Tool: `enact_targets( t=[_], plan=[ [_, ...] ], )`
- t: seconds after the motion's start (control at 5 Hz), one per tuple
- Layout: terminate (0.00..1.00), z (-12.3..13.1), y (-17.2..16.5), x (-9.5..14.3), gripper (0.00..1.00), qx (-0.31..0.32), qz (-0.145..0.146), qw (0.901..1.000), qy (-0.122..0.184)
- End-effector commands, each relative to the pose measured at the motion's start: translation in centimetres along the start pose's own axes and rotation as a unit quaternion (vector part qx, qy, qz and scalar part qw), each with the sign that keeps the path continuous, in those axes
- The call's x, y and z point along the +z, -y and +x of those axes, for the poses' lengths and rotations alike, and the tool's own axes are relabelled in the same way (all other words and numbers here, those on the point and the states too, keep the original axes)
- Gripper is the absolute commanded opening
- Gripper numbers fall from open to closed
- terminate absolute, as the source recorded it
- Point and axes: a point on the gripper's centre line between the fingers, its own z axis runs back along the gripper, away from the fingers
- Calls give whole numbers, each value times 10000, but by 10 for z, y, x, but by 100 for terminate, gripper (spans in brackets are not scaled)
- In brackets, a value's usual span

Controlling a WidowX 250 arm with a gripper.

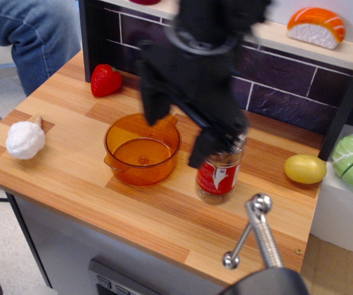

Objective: Pour almonds in pot

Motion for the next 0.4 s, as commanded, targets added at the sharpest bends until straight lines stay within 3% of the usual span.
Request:
enact_targets(
  t=[0.0, 0.2],
  plan=[
    [0, 31, 29, 13, 100, -2293, 512, 9719, -107],
    [0, 40, 42, 6, 100, -3230, 777, 9416, -541]
  ],
)
